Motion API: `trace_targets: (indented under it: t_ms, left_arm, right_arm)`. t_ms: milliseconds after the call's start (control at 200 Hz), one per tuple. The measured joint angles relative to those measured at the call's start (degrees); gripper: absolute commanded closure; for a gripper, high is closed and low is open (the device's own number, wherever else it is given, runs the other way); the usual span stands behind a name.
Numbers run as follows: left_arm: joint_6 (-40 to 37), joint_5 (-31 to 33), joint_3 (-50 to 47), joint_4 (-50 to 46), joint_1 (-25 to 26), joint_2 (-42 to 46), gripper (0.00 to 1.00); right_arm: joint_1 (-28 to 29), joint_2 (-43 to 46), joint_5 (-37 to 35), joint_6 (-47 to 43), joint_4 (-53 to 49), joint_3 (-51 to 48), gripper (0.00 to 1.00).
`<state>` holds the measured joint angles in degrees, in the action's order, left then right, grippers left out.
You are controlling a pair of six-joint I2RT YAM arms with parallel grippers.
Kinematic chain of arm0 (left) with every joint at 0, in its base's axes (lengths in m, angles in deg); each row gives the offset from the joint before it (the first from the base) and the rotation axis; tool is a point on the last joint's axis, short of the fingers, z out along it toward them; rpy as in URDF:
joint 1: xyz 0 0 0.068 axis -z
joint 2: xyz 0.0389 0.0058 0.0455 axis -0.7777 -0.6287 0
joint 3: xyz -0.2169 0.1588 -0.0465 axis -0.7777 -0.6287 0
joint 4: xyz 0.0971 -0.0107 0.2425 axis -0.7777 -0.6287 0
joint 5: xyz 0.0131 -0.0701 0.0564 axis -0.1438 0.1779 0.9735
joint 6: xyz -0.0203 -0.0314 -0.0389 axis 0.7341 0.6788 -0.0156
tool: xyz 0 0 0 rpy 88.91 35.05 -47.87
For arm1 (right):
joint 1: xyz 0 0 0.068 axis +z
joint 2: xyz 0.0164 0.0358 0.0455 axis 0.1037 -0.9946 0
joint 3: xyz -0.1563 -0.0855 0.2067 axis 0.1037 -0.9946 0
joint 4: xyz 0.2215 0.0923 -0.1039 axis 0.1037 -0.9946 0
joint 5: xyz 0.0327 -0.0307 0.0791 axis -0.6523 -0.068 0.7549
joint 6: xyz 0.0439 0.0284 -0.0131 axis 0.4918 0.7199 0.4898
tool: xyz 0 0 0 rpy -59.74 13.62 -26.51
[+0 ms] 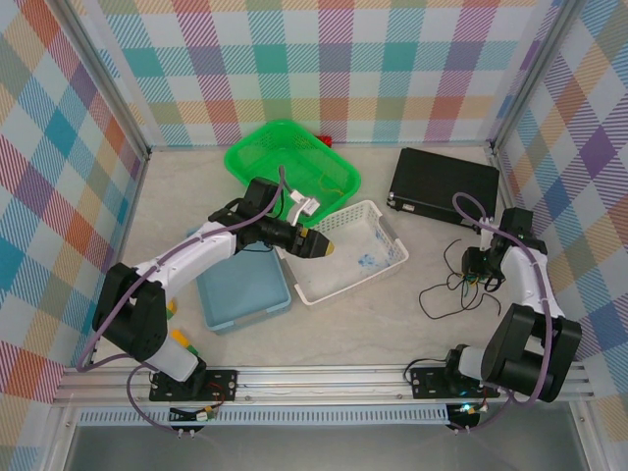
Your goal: Untangle the cables
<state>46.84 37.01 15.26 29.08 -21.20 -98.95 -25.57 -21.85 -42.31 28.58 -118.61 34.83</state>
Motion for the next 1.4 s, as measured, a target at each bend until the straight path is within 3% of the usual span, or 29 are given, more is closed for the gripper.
trace_targets:
  t_ms: [270,575,875,1070,1225,1400]
  left_arm:
    - [0.0,0.0,0.0,0.4,0.0,-0.6,0.25]
    - [0.0,0.1,0.0,0.4,0.0,-0.7,0.26]
    - [0.3,0.3,0.0,0.4,0.0,-0.9,0.27]
    - [2.4,2.1,0.1,3.5,0.3,-0.9,0.21]
    - [2.9,4.4,0.0,11.3,2.1,-0.8,0.20]
    - [1.3,4.7,0.0,28.3,6.5,-1.2,0.22]
  right_arm:
    - [1.0,-3.2,-0.2,0.0,1.3,-0.6,0.60]
    - [4.3,-3.2,-3.1,-1.3,3.8,-0.9,1.00]
    - [5.8,6.6,-4.0,-0.1,1.7,0.0,1.00]
    - [5.8,13.7,-0.4,2.8,-0.3,4.8,1.00]
    - [5.8,17.9,5.7,4.5,-1.0,6.7,1.00]
    - [5.8,20.7,16.4,5.6,-2.6,7.0,1.00]
